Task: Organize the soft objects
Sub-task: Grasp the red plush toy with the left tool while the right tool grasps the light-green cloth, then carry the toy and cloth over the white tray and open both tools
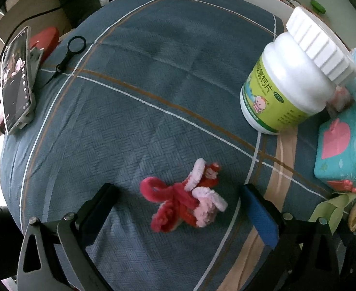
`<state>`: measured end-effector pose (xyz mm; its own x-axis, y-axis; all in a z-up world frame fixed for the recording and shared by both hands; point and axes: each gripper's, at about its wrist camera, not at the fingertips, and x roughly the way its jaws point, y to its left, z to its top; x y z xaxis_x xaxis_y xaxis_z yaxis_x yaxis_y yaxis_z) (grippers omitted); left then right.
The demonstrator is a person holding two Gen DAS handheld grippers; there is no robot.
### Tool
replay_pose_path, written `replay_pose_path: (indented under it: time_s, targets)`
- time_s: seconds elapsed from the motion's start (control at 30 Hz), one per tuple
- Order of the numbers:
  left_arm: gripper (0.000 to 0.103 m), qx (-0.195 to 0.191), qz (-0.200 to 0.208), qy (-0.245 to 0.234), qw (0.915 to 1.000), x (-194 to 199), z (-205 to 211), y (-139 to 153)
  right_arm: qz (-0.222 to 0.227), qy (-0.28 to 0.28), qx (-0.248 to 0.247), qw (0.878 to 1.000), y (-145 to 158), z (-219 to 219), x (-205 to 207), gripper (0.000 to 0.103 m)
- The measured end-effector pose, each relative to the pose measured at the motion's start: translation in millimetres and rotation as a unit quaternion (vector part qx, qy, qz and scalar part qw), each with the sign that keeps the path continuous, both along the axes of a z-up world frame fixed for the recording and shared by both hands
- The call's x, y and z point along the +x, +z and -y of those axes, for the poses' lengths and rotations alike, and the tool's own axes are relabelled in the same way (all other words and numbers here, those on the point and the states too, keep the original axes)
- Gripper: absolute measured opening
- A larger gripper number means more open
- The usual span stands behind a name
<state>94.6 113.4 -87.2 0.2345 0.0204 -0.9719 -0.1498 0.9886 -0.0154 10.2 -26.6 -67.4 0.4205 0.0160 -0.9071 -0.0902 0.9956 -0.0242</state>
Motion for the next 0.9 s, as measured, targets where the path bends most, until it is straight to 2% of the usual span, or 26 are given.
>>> replay_pose_path:
  time_s: [0.1,0.2,0.27,0.3,0.33,0.37,0.43,0.5,0.67,0.9]
  targets:
    - [0.102,-0.003,0.002,-0.001,1.0000,-1.5,1.2,1.0,0.003,-0.001,0.007,1.000,1.2,0.4,0.2,0.100]
    - [0.097,-0.002,0.006,0.000,1.0000,-1.2,-0.9,5.3,0.012,-0.004,0.014,1.000,6.6,3.5,1.7,0.088]
    - [0.087,-0.003,0.012,0.000,0.9999,-1.8,-4.0,9.1,0.014,-0.008,0.019,1.000,8.5,7.0,2.3,0.079]
    - [0.079,-0.004,0.016,0.001,0.9999,-2.3,-5.3,11.2,0.016,-0.011,0.022,1.000,9.9,9.4,2.8,0.076]
    - [0.070,-0.006,0.020,0.002,0.9998,-2.7,-8.1,13.2,0.017,-0.013,0.027,0.999,12.0,12.5,3.7,0.068]
    - [0.065,-0.009,0.023,0.004,0.9997,-3.0,-11.3,14.7,0.018,-0.017,0.032,0.999,13.3,16.0,4.3,0.058]
    - [0.052,-0.013,0.026,0.006,0.9996,-3.8,-14.5,16.9,0.016,-0.024,0.043,0.999,14.8,23.3,4.9,0.047]
    - [0.046,-0.017,0.029,0.008,0.9994,-5.1,-17.2,18.6,0.016,-0.030,0.052,0.998,15.6,29.1,5.4,0.040]
    - [0.038,-0.031,0.036,0.012,0.9988,-8.0,-24.9,23.8,0.014,-0.029,0.066,0.997,18.0,36.5,5.6,0.020]
    - [0.033,-0.049,0.047,0.018,0.9975,-9.5,-34.9,39.7,0.016,-0.032,0.081,0.996,31.5,50.5,5.8,0.012]
